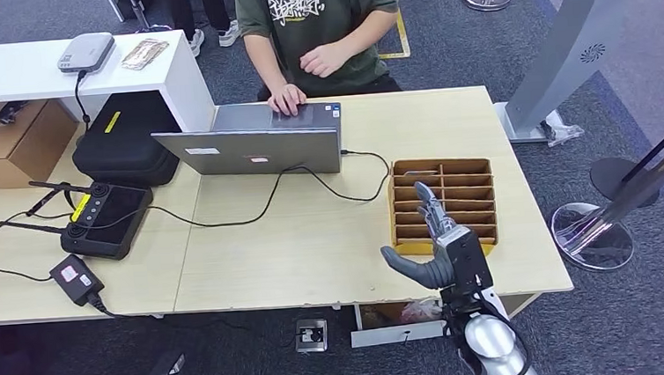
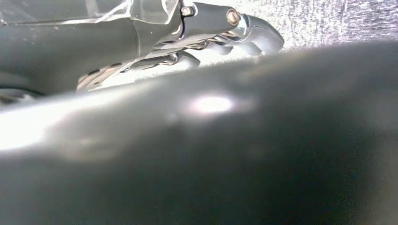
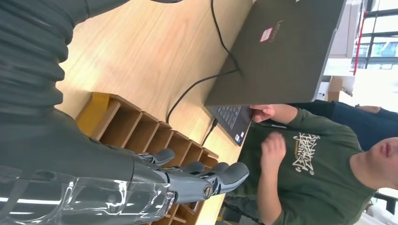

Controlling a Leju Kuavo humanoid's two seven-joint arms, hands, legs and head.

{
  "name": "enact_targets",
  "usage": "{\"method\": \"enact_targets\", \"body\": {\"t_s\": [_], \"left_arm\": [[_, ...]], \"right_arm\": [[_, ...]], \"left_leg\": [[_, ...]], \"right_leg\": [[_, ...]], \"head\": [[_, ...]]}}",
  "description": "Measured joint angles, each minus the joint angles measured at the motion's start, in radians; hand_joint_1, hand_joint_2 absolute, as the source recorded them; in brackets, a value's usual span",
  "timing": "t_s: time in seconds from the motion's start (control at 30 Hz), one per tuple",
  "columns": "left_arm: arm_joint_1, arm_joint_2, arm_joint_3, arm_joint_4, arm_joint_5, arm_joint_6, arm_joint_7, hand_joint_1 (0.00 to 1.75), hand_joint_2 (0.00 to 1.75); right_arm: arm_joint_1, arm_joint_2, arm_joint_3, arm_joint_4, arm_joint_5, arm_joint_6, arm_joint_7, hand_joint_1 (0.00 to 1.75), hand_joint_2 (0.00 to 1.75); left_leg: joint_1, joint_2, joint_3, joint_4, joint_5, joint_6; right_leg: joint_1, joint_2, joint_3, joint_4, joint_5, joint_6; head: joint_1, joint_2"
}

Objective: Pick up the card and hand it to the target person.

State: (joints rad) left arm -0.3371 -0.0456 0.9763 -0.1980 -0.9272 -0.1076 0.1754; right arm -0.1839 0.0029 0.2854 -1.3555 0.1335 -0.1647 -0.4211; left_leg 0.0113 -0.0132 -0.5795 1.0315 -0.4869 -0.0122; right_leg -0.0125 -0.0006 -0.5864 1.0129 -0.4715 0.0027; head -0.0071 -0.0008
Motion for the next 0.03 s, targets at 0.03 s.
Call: {"method": "enact_targets", "body": {"t_s": [0.03], "left_arm": [[0.0,0.0,-0.001,0.0,-0.001,0.0,0.001,0.0,0.0]], "right_arm": [[0.002,0.002,0.0,0.0,0.0,-0.002,0.0,0.0,1.75]], "left_leg": [[0.0,0.0,0.0,0.0,0.0,0.0]], "right_leg": [[0.0,0.0,0.0,0.0,0.0,0.0]], "head": [[0.0,0.0]]}}
